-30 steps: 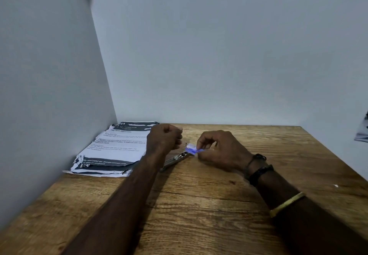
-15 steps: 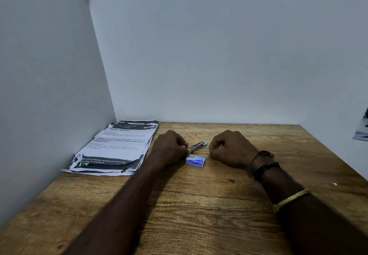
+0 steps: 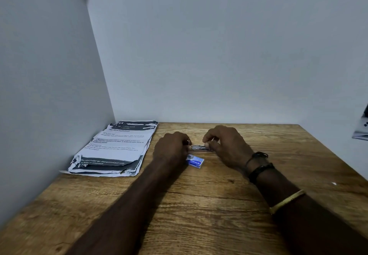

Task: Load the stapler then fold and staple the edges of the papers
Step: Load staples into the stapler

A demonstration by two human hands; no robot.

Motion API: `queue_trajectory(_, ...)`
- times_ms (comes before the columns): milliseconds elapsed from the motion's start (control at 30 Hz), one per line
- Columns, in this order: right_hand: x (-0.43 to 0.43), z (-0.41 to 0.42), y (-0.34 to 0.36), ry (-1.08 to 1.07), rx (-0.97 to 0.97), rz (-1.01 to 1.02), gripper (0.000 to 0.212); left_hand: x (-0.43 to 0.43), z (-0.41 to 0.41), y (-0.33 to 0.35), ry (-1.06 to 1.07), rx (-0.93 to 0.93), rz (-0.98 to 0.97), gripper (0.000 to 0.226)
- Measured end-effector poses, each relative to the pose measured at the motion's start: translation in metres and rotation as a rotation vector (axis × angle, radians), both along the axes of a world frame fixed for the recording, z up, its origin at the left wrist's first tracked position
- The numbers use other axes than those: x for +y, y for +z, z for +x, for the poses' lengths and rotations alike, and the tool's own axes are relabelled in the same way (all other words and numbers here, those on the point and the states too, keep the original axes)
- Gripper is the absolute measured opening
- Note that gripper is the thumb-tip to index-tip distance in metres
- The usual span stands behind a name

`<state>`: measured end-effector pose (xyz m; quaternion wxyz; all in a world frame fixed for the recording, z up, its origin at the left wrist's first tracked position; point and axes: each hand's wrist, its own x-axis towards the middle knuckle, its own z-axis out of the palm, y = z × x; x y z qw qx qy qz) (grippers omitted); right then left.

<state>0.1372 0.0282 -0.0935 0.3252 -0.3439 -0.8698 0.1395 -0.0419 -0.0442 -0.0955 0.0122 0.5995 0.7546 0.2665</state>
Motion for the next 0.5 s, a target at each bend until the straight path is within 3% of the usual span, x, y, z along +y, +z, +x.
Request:
queue_trajectory(200,-0.004,-0.0066,-0.0002,0.039,-0.017,0.142,0.008,0.0007,0.0076,0.0018,-0.071,0.118,0.124,0.013)
queue_trajectory(500,-0.0035,-0.0041,0.0015,0.065,0.051,0.184,0.009,0.0021,0.0094,0.0011,-0.096,0.045,0.208,0.01)
